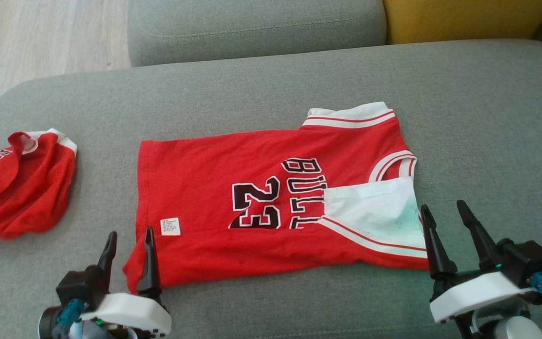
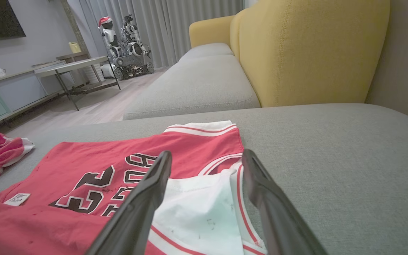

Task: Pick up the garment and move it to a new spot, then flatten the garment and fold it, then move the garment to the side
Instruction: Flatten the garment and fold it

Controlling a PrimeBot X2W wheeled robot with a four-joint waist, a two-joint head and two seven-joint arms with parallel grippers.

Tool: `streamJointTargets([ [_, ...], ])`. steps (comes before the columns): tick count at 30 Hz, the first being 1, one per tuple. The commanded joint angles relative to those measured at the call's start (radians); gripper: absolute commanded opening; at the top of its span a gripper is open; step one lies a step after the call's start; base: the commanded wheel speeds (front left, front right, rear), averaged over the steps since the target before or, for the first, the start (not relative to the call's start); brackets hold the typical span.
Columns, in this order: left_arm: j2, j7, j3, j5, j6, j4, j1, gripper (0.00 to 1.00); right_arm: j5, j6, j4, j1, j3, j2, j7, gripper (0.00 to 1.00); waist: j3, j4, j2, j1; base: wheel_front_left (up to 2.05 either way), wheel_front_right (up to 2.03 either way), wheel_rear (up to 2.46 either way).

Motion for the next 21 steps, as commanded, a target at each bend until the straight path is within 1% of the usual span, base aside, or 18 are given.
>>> streamJointTargets([
  [1, 0.014, 0.002, 0.024, 0.006, 0.002, -0.033, -0.014, 1.0, -0.004, -0.001, -0.038, -0.022, 0.02, -0.001, 0.0, 1.0, 0.0, 0.001, -0.0001, 0.0, 0.0, 0.0, 0.0],
  [6, 0.006, 0.023, 0.019, -0.034, -0.022, 0.025, -0.015, 1.0, -0.002, -0.001, 0.0, -0.025, 0.03, -0.002, 0.011, 1.0, 0.003, 0.006, -0.0001, 0.0, 0.0, 0.0, 0.0],
  [7, 0.003, 0.031, 0.015, -0.048, -0.031, 0.067, -0.016, 1.0, 0.002, -0.001, 0.033, -0.025, 0.033, -0.002, 0.014, 1.0, 0.006, 0.008, -0.0001, 0.0, 0.0, 0.0, 0.0],
  [13, -0.01, 0.053, 0.015, -0.103, -0.064, 0.204, -0.048, 1.0, -0.001, -0.001, 0.207, -0.035, 0.026, 0.006, 0.073, 1.0, 0.021, 0.016, -0.0001, 0.0, 0.0, 0.0, 0.0],
  [15, -0.013, 0.054, 0.019, -0.125, -0.08, 0.24, -0.07, 1.0, 0.004, -0.001, 0.259, -0.05, 0.023, 0.01, 0.072, 1.0, 0.03, 0.017, -0.0001, 0.0, 0.0, 0.0, 0.0],
  [21, -0.02, 0.067, 0.03, -0.173, -0.107, 0.333, -0.13, 1.0, 0.029, -0.001, 0.395, -0.112, 0.011, 0.027, 0.065, 1.0, 0.055, 0.016, -0.0001, 0.0, 0.0, 0.0, 0.0],
])
